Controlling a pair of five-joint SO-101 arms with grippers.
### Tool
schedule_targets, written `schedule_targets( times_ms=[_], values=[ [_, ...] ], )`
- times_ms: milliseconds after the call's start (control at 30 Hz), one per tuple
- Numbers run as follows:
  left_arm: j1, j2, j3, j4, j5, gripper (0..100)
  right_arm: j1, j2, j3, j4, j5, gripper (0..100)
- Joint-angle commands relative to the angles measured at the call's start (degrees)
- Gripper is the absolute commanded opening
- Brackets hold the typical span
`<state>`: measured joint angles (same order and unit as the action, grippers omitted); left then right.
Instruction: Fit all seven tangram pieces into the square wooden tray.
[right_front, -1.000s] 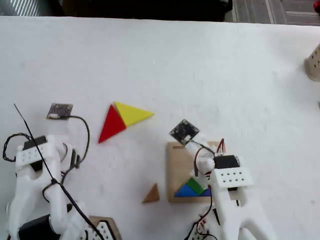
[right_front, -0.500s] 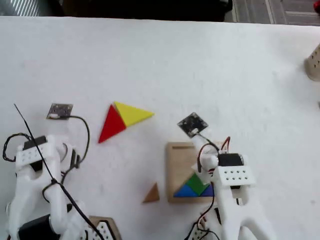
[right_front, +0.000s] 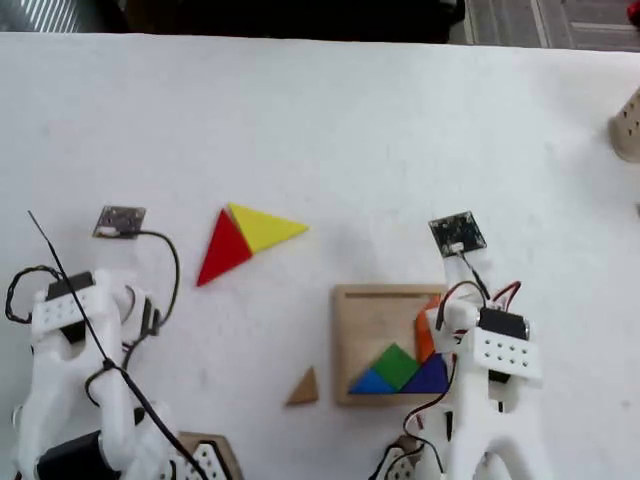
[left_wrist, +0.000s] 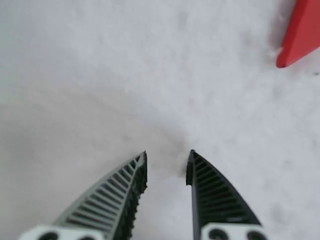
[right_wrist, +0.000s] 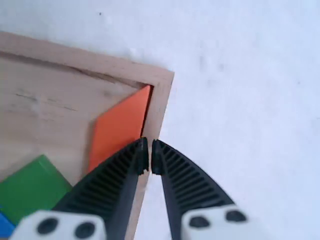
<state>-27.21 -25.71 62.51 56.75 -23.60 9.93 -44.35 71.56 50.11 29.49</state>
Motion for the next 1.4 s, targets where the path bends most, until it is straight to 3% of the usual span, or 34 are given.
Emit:
schedule_targets(
  times_ms=[0,200,400,533,600,767,967,1367],
  values=[
    [4.09,-1.71,-2.73,0.35,0.00,16,0.75,-0.22,-0.35,-2.42,-0.62,2.1],
    [14.46,-1.54,-12.04,9.67,6.33,31,0.75,-0.22,0.00,-3.30,-0.53,2.1],
    [27.03,-1.45,-22.68,15.65,15.74,28,2.59,-0.40,0.00,-3.21,-0.53,2.1],
    [36.70,-1.54,-20.84,16.35,18.02,28,5.14,-0.31,0.00,-3.21,-0.35,2.1],
    [41.54,-1.54,-18.29,16.00,14.95,28,5.85,-0.22,0.09,-3.03,1.76,2.1],
    [53.67,-1.89,-10.81,16.18,-2.99,28,5.85,-0.22,0.79,-3.30,2.81,2.1],
    [62.20,-1.98,-6.68,14.24,-9.41,28,5.76,-0.22,0.88,-3.38,2.99,2.1],
    [77.49,-1.45,-4.31,1.76,14.68,28,6.02,-0.22,1.23,-5.85,2.99,2.1]
  ],
)
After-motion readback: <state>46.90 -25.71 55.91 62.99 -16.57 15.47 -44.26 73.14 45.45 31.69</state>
